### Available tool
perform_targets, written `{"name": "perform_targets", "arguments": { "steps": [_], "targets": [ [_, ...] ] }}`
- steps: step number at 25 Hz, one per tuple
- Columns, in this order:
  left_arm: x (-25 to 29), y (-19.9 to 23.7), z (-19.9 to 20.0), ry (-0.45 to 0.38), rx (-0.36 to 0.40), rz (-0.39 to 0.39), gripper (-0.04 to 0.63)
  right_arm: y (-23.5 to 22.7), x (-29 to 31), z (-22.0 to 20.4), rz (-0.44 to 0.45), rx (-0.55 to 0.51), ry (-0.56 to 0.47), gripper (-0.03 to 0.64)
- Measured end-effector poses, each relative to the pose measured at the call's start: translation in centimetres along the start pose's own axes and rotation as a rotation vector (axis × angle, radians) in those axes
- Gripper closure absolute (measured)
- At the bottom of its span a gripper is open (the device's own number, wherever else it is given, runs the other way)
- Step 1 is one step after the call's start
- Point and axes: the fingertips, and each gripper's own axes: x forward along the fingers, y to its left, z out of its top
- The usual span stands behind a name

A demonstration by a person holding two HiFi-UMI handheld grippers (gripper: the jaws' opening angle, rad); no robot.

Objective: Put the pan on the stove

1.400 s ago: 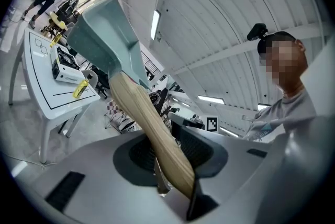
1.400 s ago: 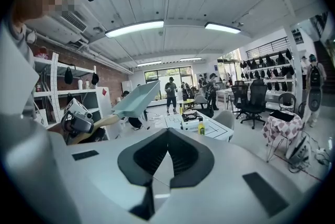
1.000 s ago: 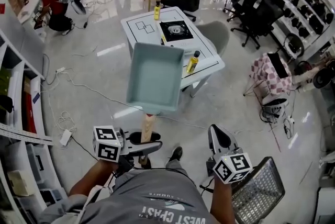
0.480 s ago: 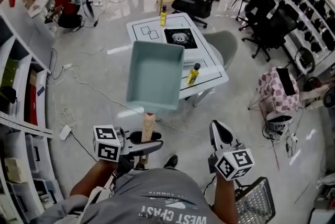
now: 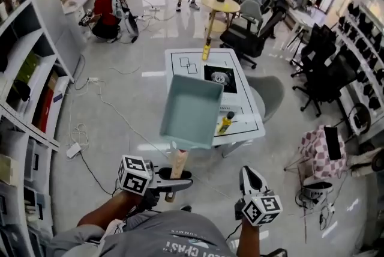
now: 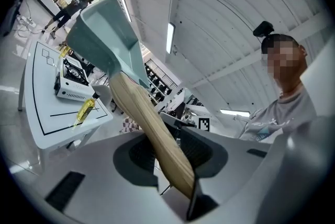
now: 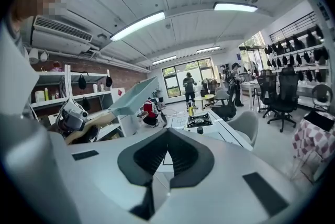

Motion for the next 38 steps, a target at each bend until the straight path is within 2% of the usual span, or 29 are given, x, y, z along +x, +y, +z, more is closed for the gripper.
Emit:
{"name": "perform_targets", "arguments": {
  "steps": [9, 15, 20, 27, 38],
  "targets": [
    [2.7, 0.9, 1.3, 0.005, 0.057, 0.037, 0.474, -3.9, 0.0, 0.6, 0.012, -0.028, -0.010, 0.606],
    [2.5, 3.3, 2.6, 0.020, 0.021, 0.009, 0.472, -4.1, 1.6, -0.2, -0.021, 0.005, 0.006, 0.606],
    [1.2, 6.4, 4.7, 0.062, -0.006, -0.058, 0.472, -3.5, 3.6, 1.2, -0.113, 0.038, -0.023, 0.606],
    [-0.1, 10.6, 8.0, 0.131, 0.004, -0.107, 0.472, -2.8, 6.7, 2.5, -0.210, 0.054, -0.032, 0.606],
    [-1.5, 16.1, 11.6, 0.189, -0.035, -0.171, 0.471, -2.9, 9.6, 3.9, -0.343, 0.076, -0.031, 0.606]
  ]
}}
